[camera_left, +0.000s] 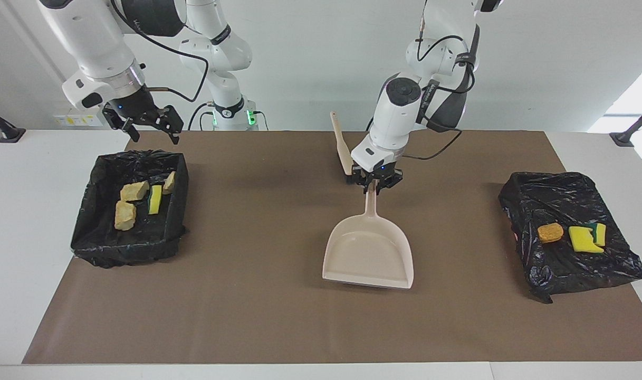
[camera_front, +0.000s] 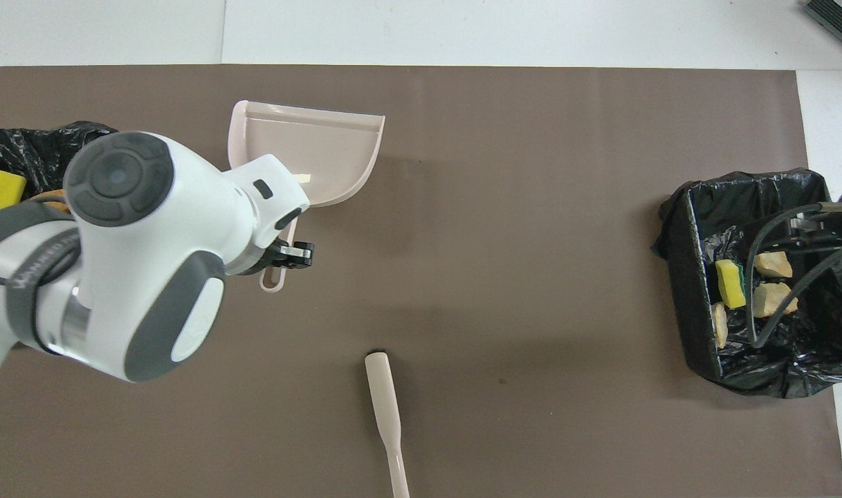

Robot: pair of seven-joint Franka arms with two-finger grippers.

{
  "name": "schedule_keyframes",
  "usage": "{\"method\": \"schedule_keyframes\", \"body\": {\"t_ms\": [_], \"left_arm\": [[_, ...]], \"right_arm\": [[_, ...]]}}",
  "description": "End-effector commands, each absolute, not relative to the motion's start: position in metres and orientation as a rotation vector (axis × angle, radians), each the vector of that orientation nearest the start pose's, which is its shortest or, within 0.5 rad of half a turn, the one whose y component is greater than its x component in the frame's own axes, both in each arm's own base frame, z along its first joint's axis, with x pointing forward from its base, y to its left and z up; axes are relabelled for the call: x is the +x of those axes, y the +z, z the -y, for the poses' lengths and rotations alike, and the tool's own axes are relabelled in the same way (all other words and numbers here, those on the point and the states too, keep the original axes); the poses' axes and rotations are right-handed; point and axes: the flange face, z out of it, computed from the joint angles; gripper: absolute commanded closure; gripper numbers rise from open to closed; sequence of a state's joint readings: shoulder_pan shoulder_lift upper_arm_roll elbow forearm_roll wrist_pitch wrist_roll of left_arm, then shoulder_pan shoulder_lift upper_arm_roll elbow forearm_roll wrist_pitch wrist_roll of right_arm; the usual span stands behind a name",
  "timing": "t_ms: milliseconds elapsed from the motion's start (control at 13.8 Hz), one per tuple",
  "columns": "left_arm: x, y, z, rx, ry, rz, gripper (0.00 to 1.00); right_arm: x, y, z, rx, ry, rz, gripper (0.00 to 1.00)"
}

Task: Sweep and dump trash in bin
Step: 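Bring the dustpan to the table center with the left gripper and release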

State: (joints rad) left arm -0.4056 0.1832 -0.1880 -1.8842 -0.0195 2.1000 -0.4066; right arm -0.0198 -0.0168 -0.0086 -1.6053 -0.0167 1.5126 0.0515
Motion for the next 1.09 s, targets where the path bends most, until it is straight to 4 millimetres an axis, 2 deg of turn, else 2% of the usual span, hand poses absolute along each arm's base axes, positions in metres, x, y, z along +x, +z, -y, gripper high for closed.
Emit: {"method": "schedule_keyframes", "body": {"t_ms": [0,145,579,724,869,941,1014], "left_arm": [[0.494,0.413,0.355,-3.208,-0.021,-0.233,1.00],[0.485,0.394,0.364,-3.195,0.033,-0.189,1.00],[0.472,0.380,0.375,-3.205,0.009,-0.201,1.00],[0.472,0.364,0.378,-3.204,0.031,-0.142,1.00],[0.469,0.358,0.384,-3.205,0.036,-0.118,1.00],[0.469,0.351,0.388,-3.210,0.036,-0.082,0.80],[0.469,0.352,0.389,-3.206,0.038,-0.080,0.30]], "right_arm": [[0.539,0.616,0.017,-3.137,0.101,-0.152,0.00],[0.535,0.616,0.017,-3.137,0.123,-0.154,0.00],[0.537,0.616,0.017,-3.137,0.118,-0.152,0.00],[0.537,0.616,0.017,-3.137,0.118,-0.152,0.00],[0.537,0.616,0.017,-3.137,0.118,-0.152,0.00],[0.537,0.616,0.017,-3.137,0.118,-0.152,0.00],[0.537,0.616,0.017,-3.137,0.118,-0.152,0.00]]}}
